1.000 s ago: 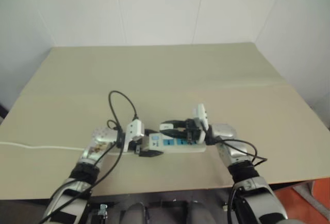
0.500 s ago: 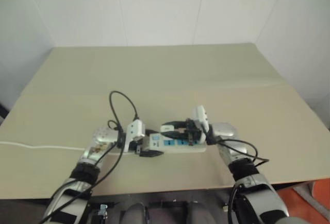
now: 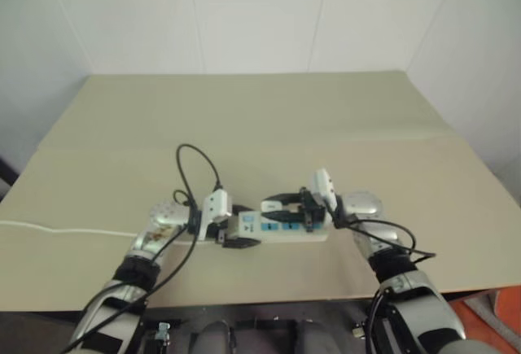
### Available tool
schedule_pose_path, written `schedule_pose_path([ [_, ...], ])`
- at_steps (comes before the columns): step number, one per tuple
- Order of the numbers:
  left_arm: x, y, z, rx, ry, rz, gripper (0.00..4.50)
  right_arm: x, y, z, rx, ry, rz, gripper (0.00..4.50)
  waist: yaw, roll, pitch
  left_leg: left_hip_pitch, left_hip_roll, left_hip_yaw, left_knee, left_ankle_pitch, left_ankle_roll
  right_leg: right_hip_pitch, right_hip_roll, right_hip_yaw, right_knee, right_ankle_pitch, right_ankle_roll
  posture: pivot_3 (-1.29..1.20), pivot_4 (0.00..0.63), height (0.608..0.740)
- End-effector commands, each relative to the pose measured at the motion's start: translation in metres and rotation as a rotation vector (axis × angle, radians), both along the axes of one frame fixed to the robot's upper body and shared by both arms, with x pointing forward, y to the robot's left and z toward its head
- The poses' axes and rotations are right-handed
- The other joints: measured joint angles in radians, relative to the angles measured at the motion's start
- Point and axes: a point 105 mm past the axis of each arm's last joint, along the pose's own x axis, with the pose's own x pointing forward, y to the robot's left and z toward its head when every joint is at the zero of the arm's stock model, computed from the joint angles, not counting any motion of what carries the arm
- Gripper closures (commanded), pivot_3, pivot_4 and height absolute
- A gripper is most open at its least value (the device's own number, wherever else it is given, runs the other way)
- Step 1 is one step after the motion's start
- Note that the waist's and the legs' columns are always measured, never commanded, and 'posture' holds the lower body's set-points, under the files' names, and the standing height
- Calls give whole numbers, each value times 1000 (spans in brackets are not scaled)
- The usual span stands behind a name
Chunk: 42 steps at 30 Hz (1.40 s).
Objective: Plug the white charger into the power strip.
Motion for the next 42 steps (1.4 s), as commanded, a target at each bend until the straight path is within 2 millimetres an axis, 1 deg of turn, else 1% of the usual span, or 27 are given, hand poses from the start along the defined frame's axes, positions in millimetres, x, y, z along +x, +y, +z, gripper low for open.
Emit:
schedule_pose_path([
  [1,-3,15,-17,69,50,29,1186,1,-20,-32,-136,90,-49,3371,-1,0,0,1,0,0,0,0,0,1,0,0,0,0,0,0,150,740],
  [4,-2,14,-16,68,49,29,1186,-1,-13,-36,-156,103,-21,3371,-2,0,0,2,0,-1,-1,0,0,2,0,0,0,0,0,0,150,740],
  [7,-3,14,-16,66,50,28,1186,-1,-11,-39,-162,115,-16,3371,-3,0,-1,4,0,-3,-1,0,0,3,0,0,0,0,-1,0,150,740],
  [12,-3,15,-17,67,50,30,1186,-3,-12,-43,-172,134,-13,3371,-3,0,-1,5,0,-3,-2,0,0,3,0,1,0,0,-1,0,150,740],
  [20,-3,15,-17,68,47,28,1186,-3,-12,-43,-167,150,-18,3371,-3,0,-1,5,0,-3,-2,0,0,3,0,1,0,0,-1,0,150,740],
  [22,-3,15,-17,67,47,29,1186,-3,-12,-44,-163,165,-28,2642,-2,0,-2,5,0,-3,-2,0,0,3,0,1,0,-1,-1,0,150,740],
  [23,-3,15,-17,67,46,28,1186,-3,-12,-44,-163,172,-27,2376,-3,-1,-2,5,0,-3,-2,0,0,3,0,1,0,-1,-1,0,150,740],
  [30,-3,14,-16,65,46,28,1186,-6,-10,-43,-175,159,-11,25,-4,-2,-3,5,1,-3,-3,0,0,3,0,1,-1,-1,-1,0,150,740],
  [32,-3,13,-16,62,44,29,1186,-8,-9,-44,-184,153,-2,25,-4,-2,-3,5,1,-3,-3,0,0,3,0,1,-1,-1,-1,0,150,740],
  [34,-1,13,-13,49,65,40,458,-9,-9,-44,-197,132,5,0,-4,-2,-3,5,1,-3,-3,0,0,3,0,0,-1,-1,-1,0,150,740],
  [36,-1,13,-5,22,86,32,40,-9,-9,-44,-194,133,6,0,-4,-2,-3,4,1,-3,-4,0,0,2,0,0,-1,-1,-1,0,150,740],
  [42,-4,20,26,-5,22,-18,40,-7,-11,-39,-188,94,-14,0,-4,-2,-3,3,1,-3,-4,0,0,1,0,0,-2,-1,-1,0,150,740],
])
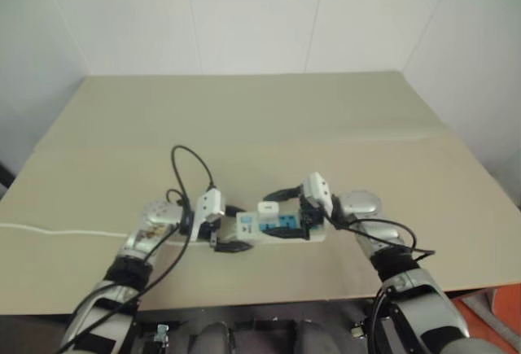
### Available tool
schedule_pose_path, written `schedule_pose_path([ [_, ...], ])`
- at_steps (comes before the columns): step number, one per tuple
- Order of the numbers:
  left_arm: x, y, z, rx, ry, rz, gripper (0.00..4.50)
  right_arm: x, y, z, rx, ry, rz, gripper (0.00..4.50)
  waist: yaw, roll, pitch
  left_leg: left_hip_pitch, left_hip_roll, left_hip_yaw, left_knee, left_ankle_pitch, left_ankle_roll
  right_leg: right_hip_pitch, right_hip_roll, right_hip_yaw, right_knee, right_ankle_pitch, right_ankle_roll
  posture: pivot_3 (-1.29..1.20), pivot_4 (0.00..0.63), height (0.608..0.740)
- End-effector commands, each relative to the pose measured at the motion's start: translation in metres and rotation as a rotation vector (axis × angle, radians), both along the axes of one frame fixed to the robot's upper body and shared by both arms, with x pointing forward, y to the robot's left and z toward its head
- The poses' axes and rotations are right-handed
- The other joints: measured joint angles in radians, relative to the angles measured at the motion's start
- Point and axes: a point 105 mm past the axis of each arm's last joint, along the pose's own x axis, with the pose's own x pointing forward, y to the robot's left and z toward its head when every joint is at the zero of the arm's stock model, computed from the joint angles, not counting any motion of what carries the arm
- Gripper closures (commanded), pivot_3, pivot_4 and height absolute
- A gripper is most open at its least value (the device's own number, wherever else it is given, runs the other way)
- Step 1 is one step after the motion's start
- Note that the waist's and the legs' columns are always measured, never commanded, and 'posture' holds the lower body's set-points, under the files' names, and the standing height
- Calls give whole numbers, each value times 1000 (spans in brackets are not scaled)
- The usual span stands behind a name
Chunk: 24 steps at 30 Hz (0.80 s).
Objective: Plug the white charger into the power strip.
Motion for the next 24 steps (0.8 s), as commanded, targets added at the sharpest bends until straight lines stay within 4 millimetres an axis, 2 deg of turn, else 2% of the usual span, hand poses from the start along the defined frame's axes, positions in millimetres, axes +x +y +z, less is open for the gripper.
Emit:
schedule_pose_path([
  [1,-3,5,29,-47,-57,-35,40,-4,-13,-23,-72,53,-34,0,1,0,0,-1,0,0,0,0,0,0,0,0,0,0,0,0,150,740],
  [6,-22,17,47,-43,-65,-106,40,-3,-35,6,-37,-28,-68,0,5,1,1,-6,0,0,0,0,0,-4,0,-1,-2,0,0,0,150,740],
  [10,-30,26,59,-56,-50,-114,40,-9,-67,30,-50,-82,-123,0,14,1,3,-16,0,0,0,0,0,-13,-1,-1,-4,0,0,0,150,740],
  [14,-28,35,65,-49,-66,-96,40,-15,-97,51,-72,-127,-186,0,16,3,5,-23,0,1,0,0,1,-20,0,-2,-5,0,0,0,150,740],
  [20,-18,51,71,-21,-82,-57,40,-25,-142,82,-94,-164,-299,0,16,2,6,-24,0,7,0,0,1,-21,0,-2,-5,0,0,0,150,740],
  [24,-12,58,74,-11,-91,-36,40,-33,-164,89,-126,-165,-350,0,21,2,6,-25,0,7,1,-1,1,-21,0,-2,-6,0,0,0,150,740],
])
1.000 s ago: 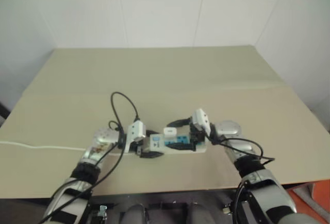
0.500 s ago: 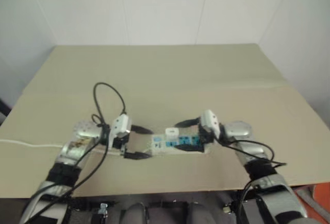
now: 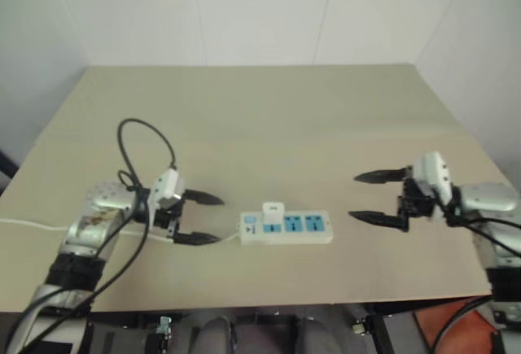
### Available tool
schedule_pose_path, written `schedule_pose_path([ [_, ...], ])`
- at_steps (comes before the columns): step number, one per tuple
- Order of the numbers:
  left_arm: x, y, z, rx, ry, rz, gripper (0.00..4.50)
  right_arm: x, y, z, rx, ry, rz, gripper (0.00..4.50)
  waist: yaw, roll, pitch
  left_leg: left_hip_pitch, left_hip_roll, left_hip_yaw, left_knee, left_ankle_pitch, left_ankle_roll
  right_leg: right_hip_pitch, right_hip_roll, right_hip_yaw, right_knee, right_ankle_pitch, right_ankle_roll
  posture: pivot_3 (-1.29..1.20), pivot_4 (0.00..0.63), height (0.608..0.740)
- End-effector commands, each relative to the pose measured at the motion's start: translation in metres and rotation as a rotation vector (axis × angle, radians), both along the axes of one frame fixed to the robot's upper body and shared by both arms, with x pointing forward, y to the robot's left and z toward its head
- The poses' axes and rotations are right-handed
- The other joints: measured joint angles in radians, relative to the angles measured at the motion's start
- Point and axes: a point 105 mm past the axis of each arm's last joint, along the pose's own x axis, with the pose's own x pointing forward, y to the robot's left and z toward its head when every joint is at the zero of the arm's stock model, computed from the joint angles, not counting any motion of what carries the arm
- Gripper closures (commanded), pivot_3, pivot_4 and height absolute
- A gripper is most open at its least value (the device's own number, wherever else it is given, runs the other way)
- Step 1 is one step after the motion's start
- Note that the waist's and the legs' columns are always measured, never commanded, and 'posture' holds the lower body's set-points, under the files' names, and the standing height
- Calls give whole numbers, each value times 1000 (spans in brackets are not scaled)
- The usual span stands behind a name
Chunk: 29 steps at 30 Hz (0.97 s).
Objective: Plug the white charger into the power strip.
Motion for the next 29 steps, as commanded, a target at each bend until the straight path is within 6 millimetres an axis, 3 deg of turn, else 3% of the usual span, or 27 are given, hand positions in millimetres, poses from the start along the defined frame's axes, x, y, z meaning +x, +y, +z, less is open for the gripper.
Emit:
schedule_pose_path([
  [1,5,6,13,-2,-60,6,40,-8,-12,16,0,-46,-20,0,3,0,0,0,0,0,0,0,0,0,0,0,0,0,0,0,150,740],
  [29,9,7,16,10,-48,17,40,-18,-16,4,-63,9,-49,0,4,0,0,0,0,1,1,0,0,0,0,0,1,0,0,0,150,740],
])
